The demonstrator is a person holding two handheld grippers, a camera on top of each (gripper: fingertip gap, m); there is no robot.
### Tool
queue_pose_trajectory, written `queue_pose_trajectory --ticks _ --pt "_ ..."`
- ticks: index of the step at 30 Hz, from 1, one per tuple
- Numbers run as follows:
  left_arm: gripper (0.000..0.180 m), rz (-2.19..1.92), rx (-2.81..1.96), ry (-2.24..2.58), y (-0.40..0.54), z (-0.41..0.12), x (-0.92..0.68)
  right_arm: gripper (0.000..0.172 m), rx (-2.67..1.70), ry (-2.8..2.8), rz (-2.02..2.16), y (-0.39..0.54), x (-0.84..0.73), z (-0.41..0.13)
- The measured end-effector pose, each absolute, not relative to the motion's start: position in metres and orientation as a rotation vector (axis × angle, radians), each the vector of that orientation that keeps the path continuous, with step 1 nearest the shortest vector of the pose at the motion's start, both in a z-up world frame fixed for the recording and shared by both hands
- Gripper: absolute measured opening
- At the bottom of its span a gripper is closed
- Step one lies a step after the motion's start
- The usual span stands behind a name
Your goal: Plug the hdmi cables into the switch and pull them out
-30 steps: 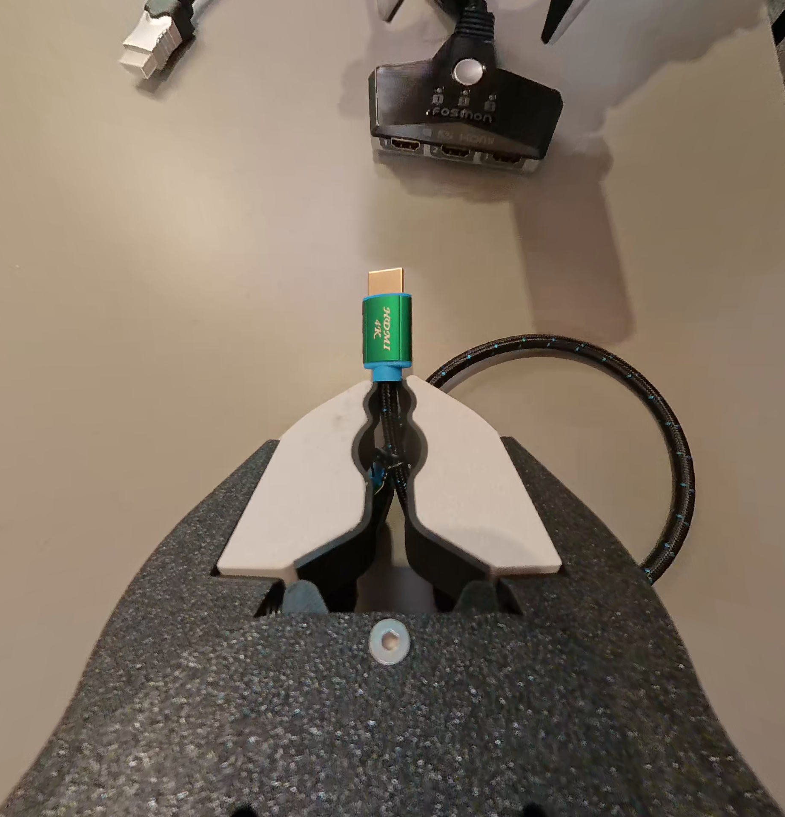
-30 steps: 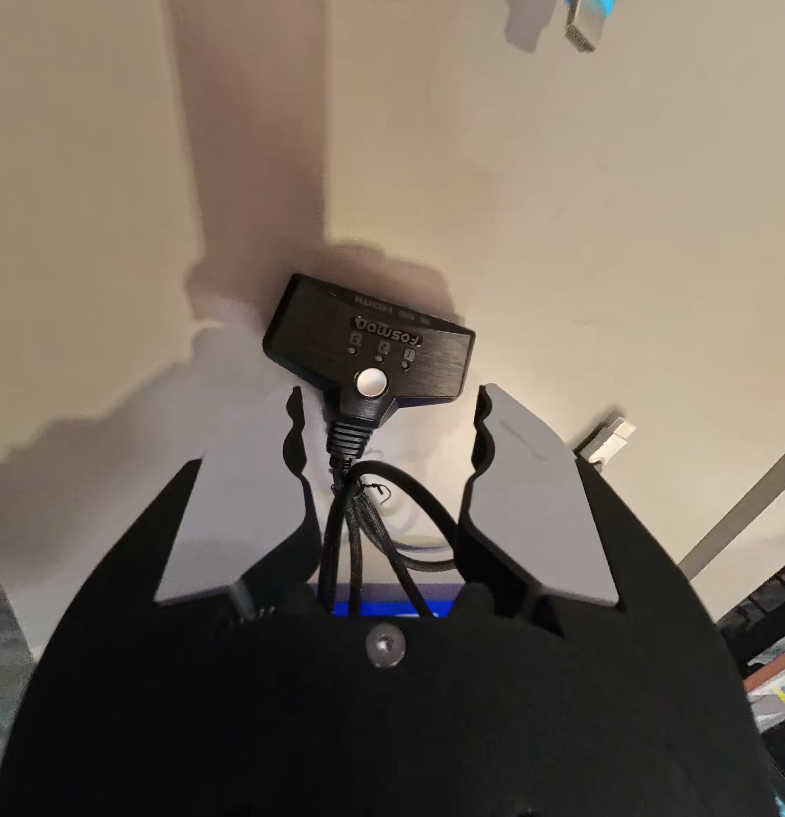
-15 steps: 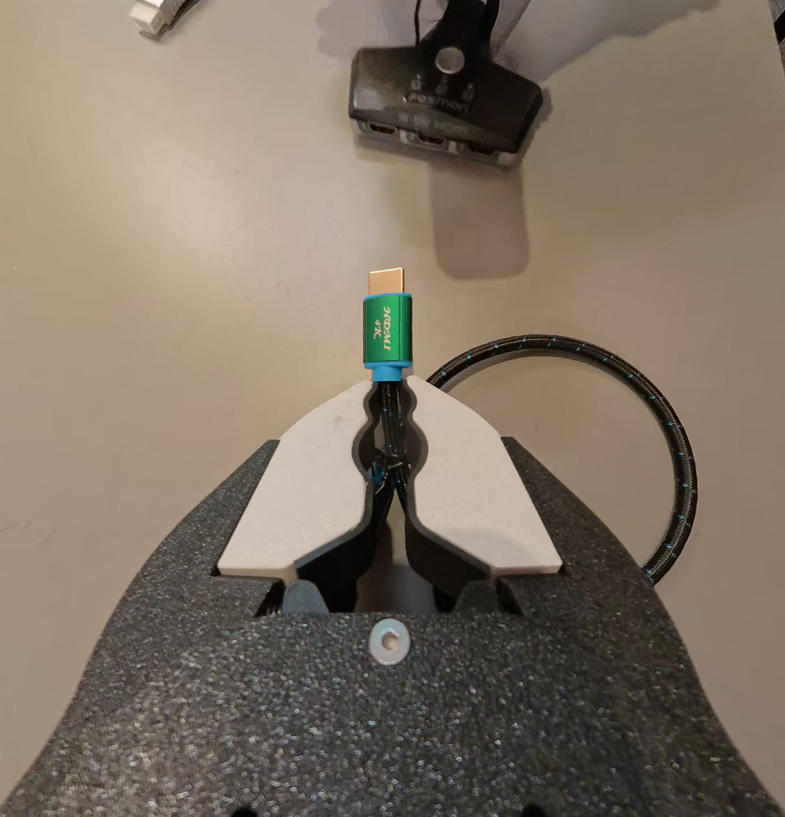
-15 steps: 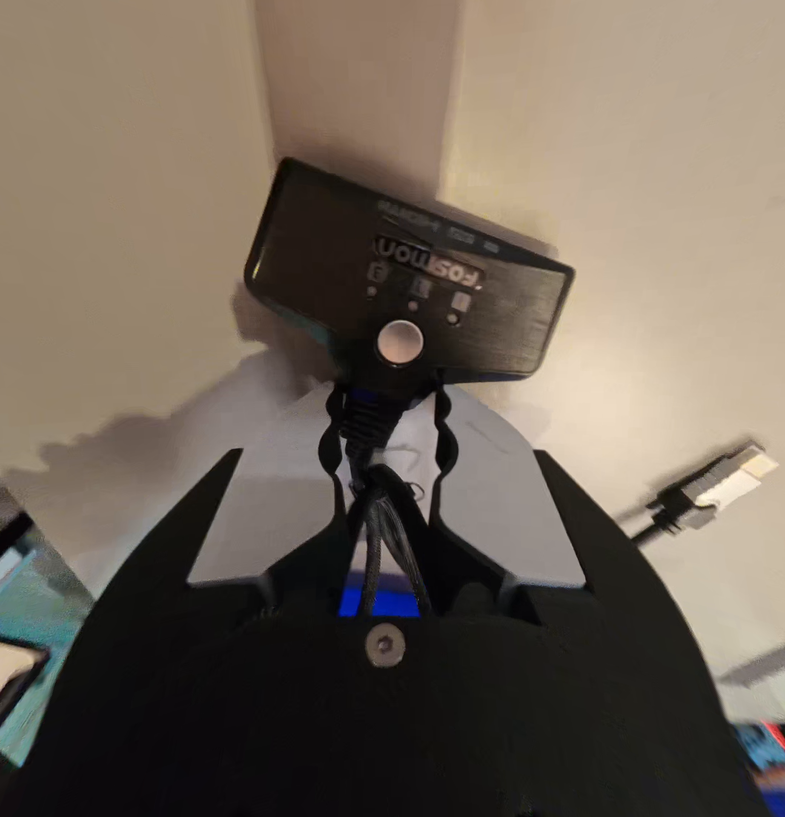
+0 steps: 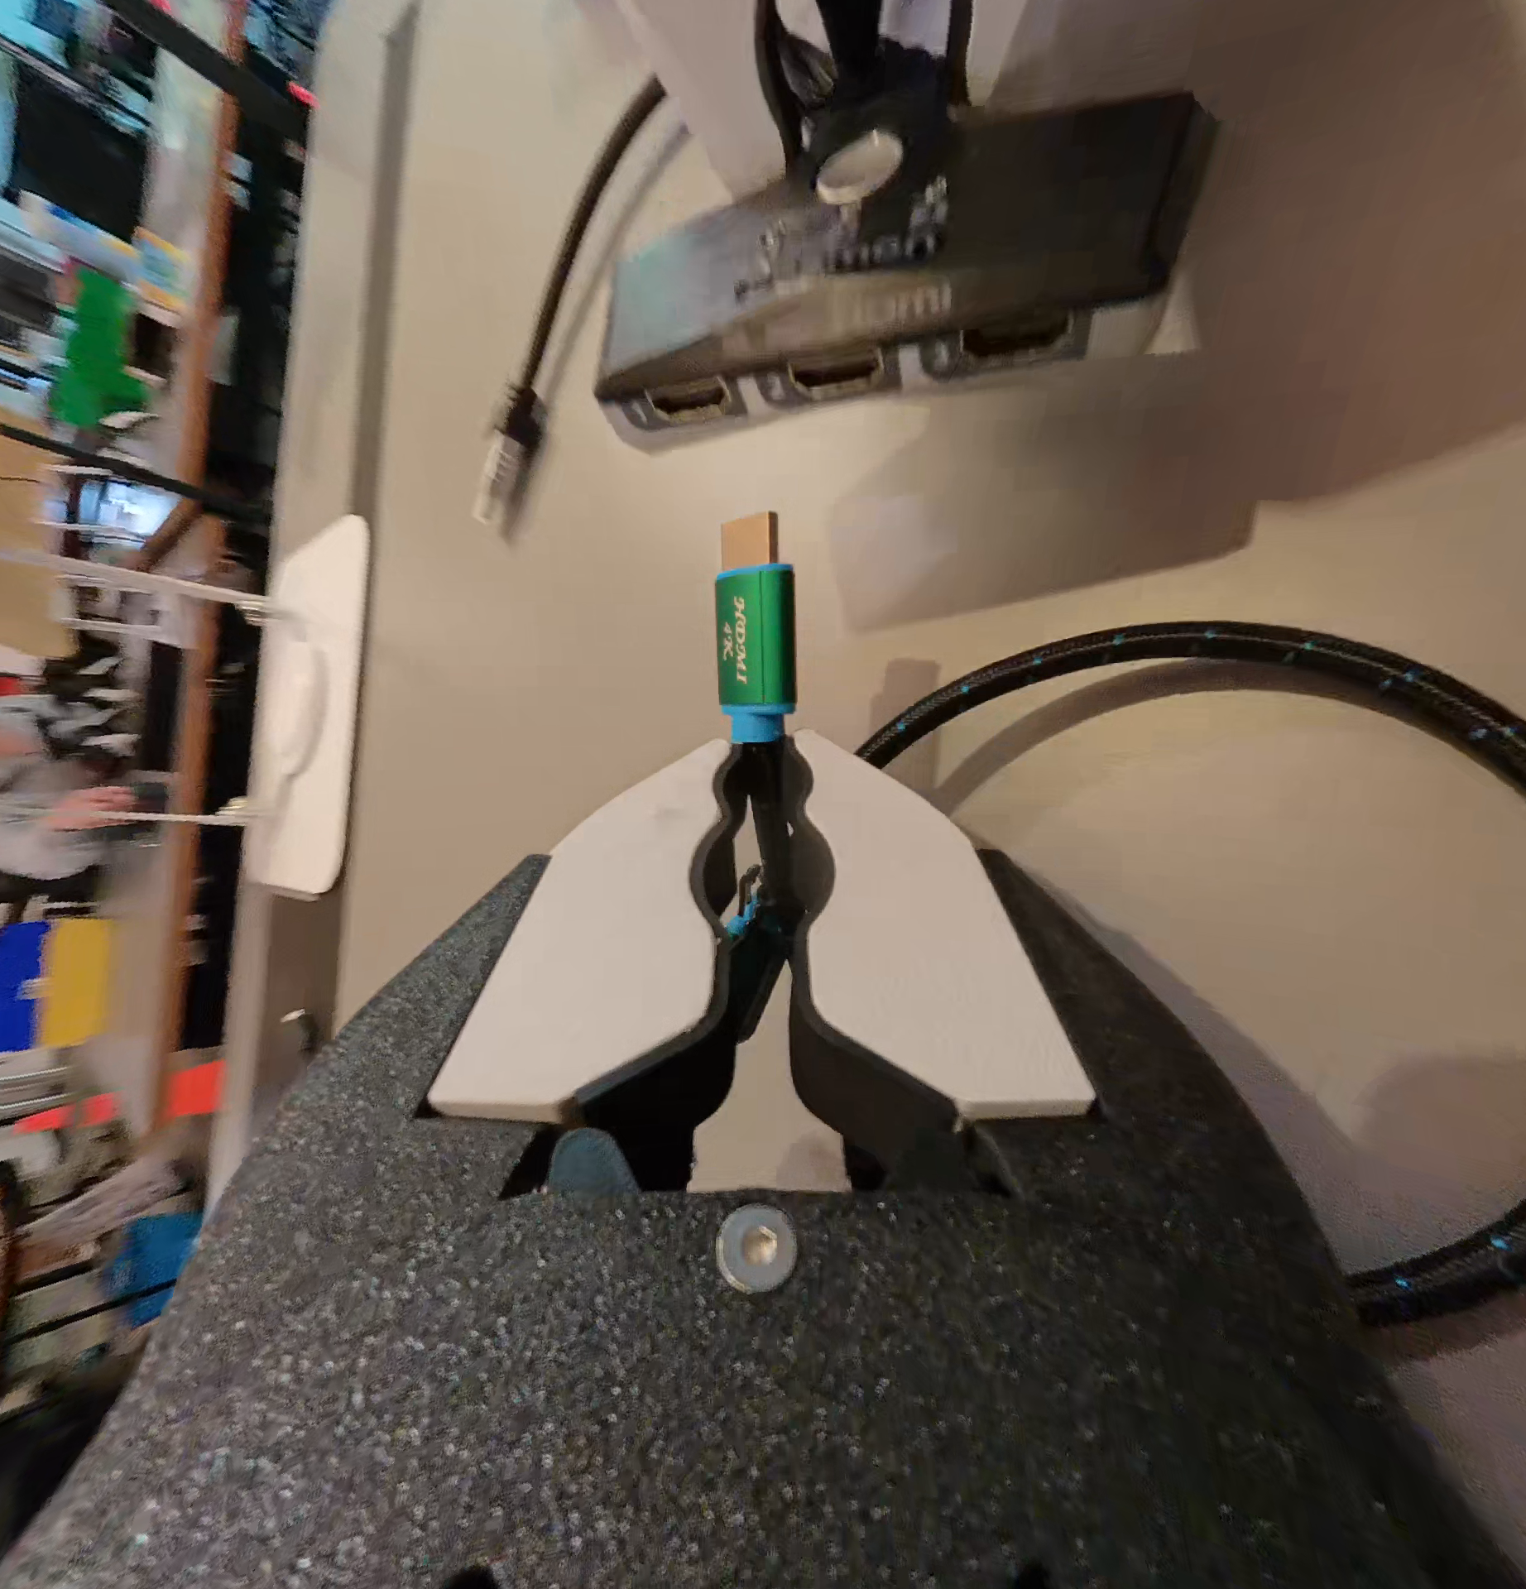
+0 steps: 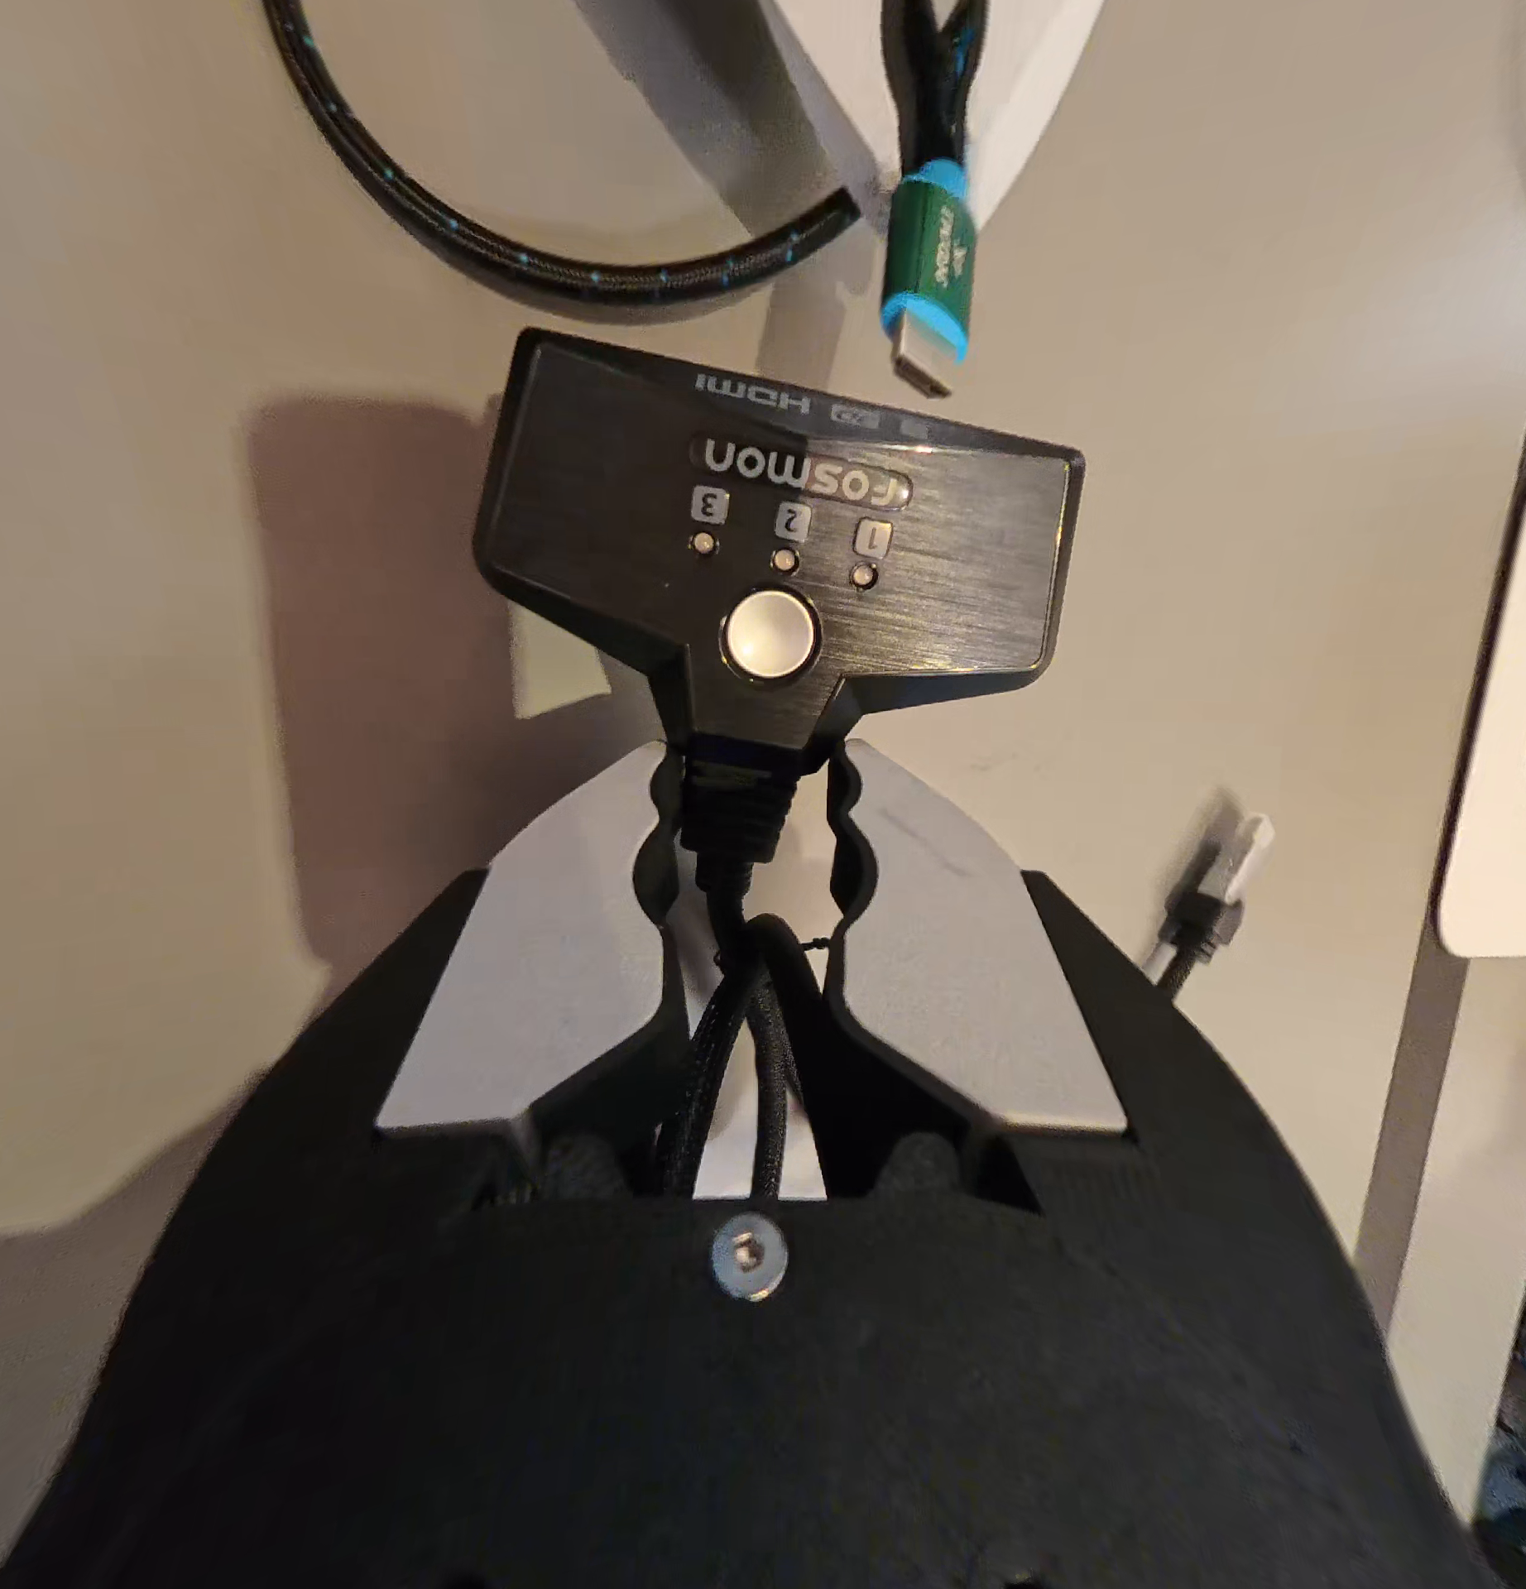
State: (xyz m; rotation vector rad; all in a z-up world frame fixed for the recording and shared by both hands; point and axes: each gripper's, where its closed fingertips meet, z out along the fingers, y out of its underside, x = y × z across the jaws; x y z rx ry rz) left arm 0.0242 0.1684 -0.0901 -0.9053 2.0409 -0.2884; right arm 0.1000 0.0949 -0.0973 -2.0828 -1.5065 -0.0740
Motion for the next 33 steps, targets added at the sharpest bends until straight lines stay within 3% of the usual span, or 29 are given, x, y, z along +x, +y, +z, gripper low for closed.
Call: queue_pose_trajectory --ticks 19,33 --pt "0.007 0.440 -0.562 1.896 0.198 -0.067 0.024 0.031 -2.139 -1.508 -0.137 0.116 0.090 -0.108" --pt "0.006 0.623 -0.392 1.734 0.201 -0.051 0.031 0.031 -2.324 -1.290 0.049 0.110 0.084 -0.102"
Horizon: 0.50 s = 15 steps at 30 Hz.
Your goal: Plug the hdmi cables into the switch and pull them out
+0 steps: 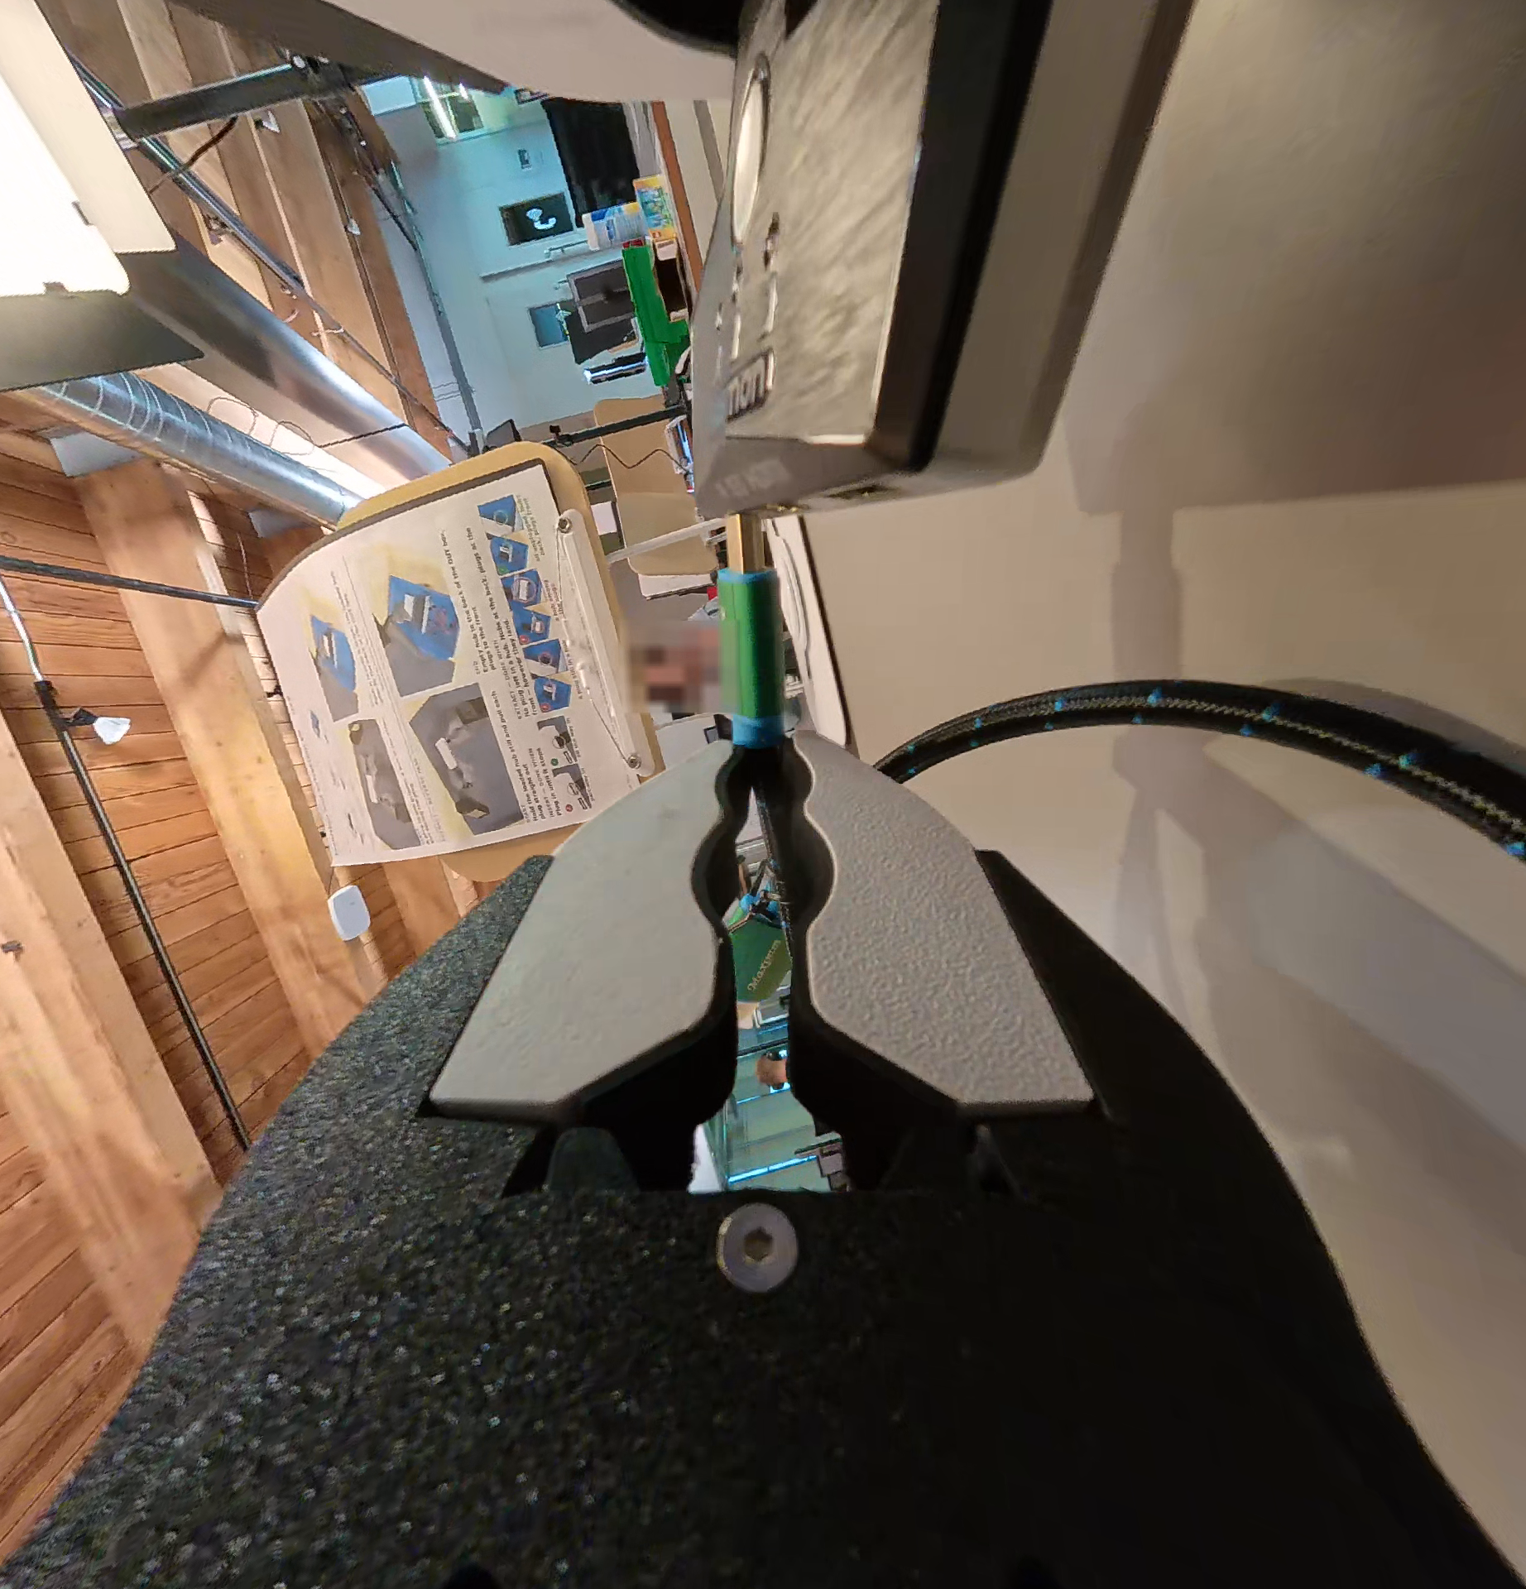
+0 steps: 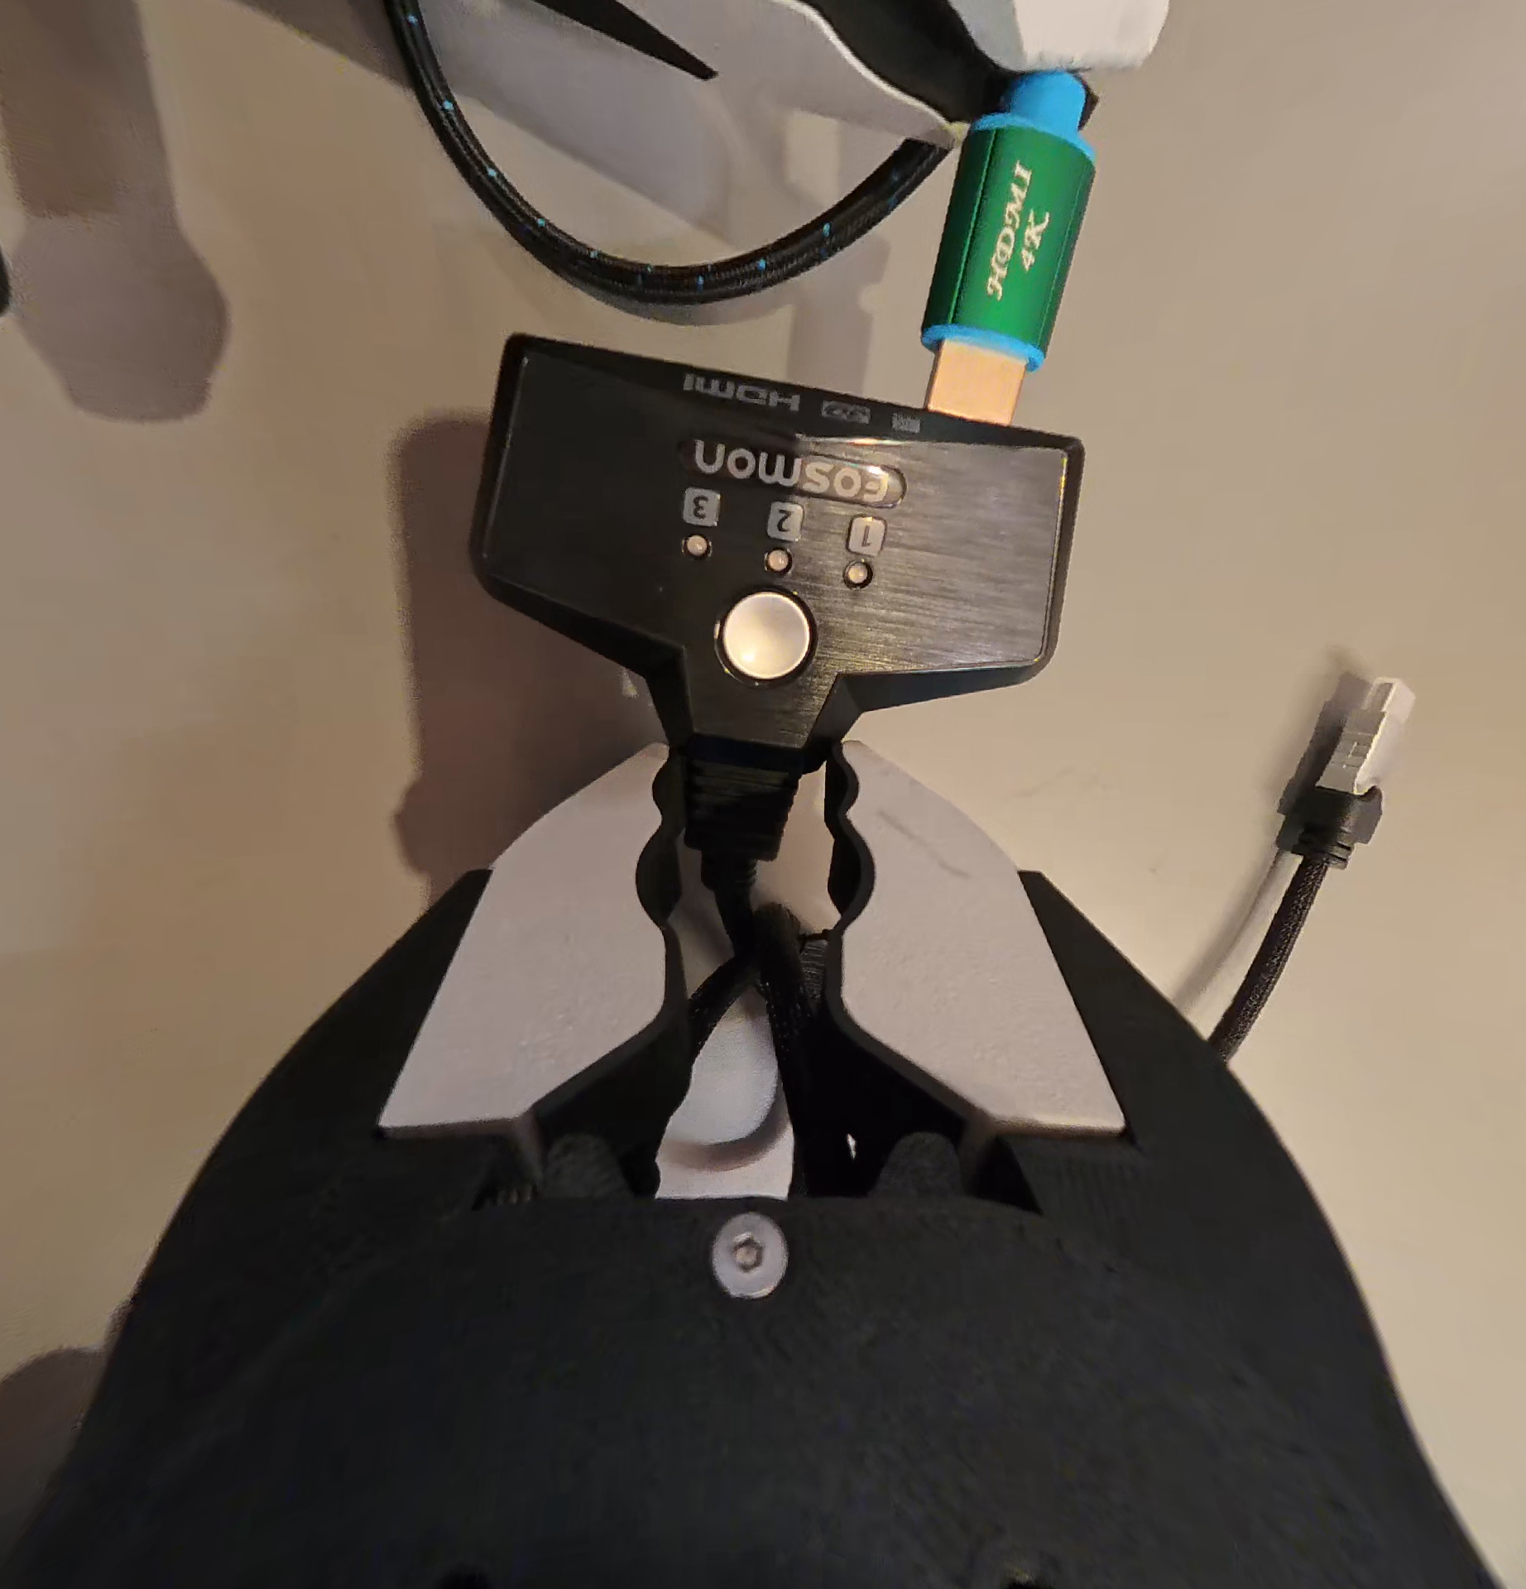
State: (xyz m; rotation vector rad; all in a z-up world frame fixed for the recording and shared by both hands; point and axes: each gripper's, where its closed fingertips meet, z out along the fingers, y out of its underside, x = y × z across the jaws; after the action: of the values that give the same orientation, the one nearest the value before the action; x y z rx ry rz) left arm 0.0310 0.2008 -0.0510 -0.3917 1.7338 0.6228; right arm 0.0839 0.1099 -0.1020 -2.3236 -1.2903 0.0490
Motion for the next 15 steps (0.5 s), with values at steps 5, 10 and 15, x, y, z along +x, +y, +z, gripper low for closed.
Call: queue_pose_trajectory --ticks 5,10,15 --pt "0.006 0.662 -0.398 1.753 0.2027 -0.0538 0.0299 0.031 -2.348 -1.288 -0.020 0.1111 0.0833 -0.1065" --pt "0.006 0.641 -0.413 1.773 0.2076 -0.0593 0.0286 0.030 -2.330 -1.319 -0.014 0.1083 0.0775 -0.1083" --pt "0.006 0.674 -0.382 1.737 0.2077 -0.0549 0.0279 0.030 -2.346 -1.275 0.036 0.1088 0.0759 -0.1073"
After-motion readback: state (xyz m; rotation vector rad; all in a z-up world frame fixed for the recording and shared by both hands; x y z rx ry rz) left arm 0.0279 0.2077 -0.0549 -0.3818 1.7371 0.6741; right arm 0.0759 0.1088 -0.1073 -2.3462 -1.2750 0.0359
